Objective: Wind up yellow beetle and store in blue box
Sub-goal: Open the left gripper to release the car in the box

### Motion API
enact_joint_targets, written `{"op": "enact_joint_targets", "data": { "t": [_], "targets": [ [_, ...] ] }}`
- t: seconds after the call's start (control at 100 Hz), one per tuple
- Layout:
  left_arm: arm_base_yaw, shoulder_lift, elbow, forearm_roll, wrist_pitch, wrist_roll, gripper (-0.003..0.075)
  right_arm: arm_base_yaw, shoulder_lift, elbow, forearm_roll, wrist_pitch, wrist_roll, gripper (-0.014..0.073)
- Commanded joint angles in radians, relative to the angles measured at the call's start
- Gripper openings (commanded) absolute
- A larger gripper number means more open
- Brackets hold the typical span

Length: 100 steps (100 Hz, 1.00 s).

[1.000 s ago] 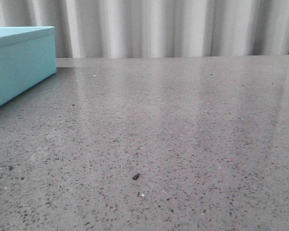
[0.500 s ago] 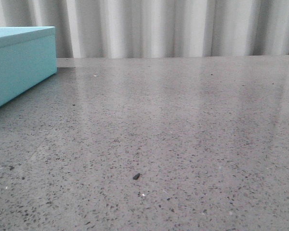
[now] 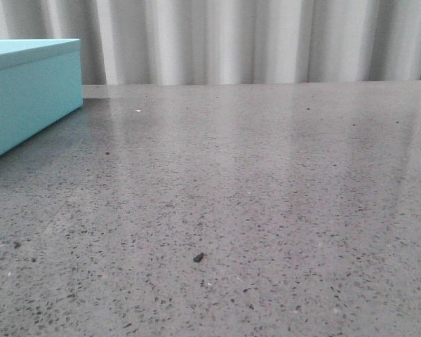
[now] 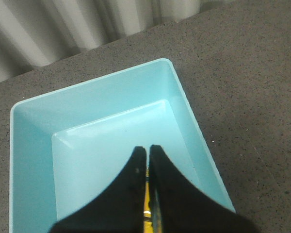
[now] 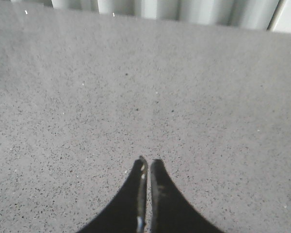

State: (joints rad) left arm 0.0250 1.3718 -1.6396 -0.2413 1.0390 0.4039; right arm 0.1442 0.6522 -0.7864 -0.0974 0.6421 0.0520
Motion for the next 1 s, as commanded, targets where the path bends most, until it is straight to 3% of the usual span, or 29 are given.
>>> {"op": "enact_joint_targets", "data": {
  "t": [0.0, 0.27, 0.69, 0.99],
  "targets": [
    [0.000, -0.076, 0.029, -0.027, -0.107, -0.002, -0.0021, -0.001, -0.058, 0.034, -0.025, -0.134, -0.010, -0.0061],
    [0.000, -0.280, 0.318, -0.029, -0.266, 0.004, -0.0021, -0.001, -0.198, 0.133, -0.025, -0.179, -0.010, -0.0061],
    [0.000, -0.761, 0.804, -0.061, -0.520, 0.004, -0.0021, -0.001, -0.233, 0.155, -0.025, -0.253, -0.010, -0.0061],
    [0.000, -1.074, 1.040, -0.061, -0.640, 0.004, -0.0021, -0.001, -0.233, 0.264, -0.025, -0.477, -0.010, -0.0061]
  ]
}}
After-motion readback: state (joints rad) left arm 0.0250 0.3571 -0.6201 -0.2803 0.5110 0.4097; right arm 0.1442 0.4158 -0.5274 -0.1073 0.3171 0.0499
